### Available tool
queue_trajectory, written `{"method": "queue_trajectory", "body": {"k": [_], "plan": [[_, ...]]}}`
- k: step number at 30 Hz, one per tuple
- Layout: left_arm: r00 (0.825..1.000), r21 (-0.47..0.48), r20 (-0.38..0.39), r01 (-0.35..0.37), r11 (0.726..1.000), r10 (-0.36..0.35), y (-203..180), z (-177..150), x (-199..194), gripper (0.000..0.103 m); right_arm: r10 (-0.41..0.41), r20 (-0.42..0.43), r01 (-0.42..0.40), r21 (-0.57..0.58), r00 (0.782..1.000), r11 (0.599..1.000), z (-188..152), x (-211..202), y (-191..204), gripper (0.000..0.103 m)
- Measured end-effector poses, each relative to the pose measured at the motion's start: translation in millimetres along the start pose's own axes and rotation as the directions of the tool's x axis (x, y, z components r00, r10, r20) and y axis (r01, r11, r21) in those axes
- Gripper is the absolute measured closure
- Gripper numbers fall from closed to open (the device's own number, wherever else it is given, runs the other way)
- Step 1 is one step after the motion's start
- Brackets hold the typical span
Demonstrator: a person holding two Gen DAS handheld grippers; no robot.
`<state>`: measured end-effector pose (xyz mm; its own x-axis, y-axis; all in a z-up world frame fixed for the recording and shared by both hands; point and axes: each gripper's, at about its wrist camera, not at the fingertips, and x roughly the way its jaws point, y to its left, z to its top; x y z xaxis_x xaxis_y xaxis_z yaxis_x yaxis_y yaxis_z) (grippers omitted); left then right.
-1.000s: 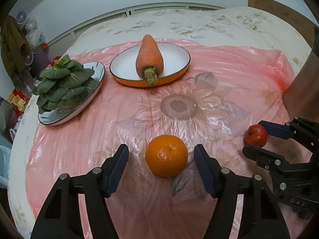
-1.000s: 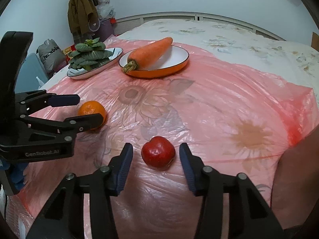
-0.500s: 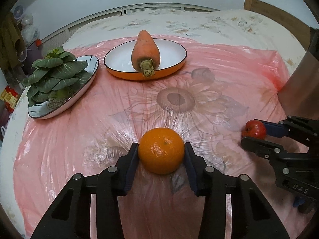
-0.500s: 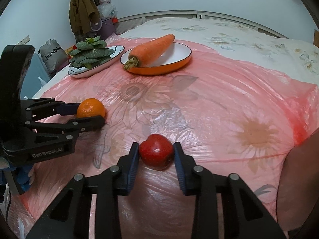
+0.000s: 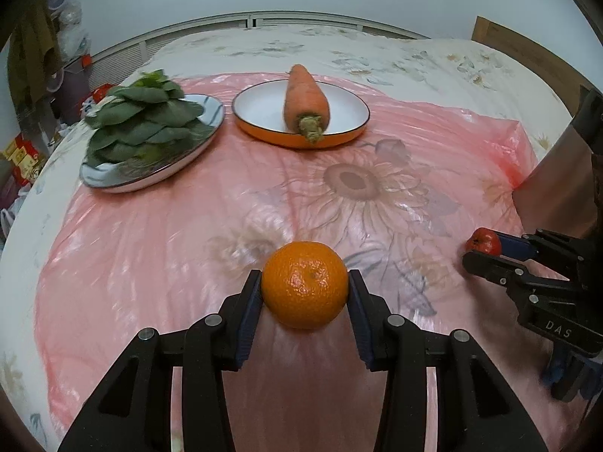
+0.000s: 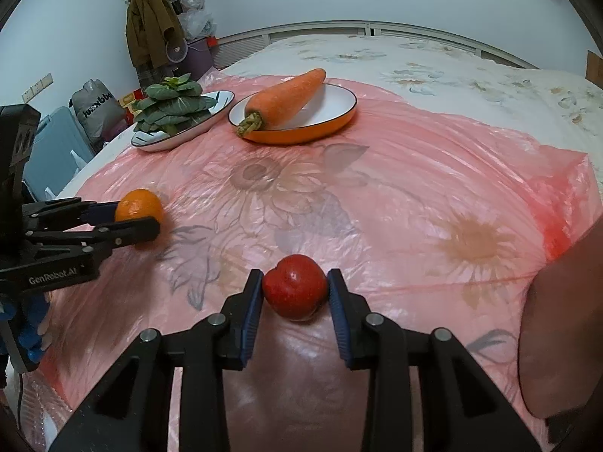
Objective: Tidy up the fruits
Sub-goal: 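Carry the orange and red apple to the green tray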
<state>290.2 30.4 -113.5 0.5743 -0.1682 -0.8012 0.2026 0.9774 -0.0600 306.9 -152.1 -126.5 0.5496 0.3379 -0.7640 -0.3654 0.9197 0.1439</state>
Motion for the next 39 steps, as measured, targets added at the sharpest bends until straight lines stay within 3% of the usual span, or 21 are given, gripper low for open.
{"method": "queue_trajectory", "body": {"k": [26, 39], "plan": [[0.997, -0.018, 0.071, -0.027, 0.999, 0.029, 3, -65, -146, 0.064, -0.021, 0.01, 0.021, 0.025, 1.0, 0.999, -70, -127, 57, 0.072], [0.996, 0.011, 0.088, 0.016, 1.0, -0.016, -42, -104, -198, 0.064, -0.046, 0.015, 0.045, 0.094, 0.999, 0.995, -135, -192, 55, 0.072]]}}
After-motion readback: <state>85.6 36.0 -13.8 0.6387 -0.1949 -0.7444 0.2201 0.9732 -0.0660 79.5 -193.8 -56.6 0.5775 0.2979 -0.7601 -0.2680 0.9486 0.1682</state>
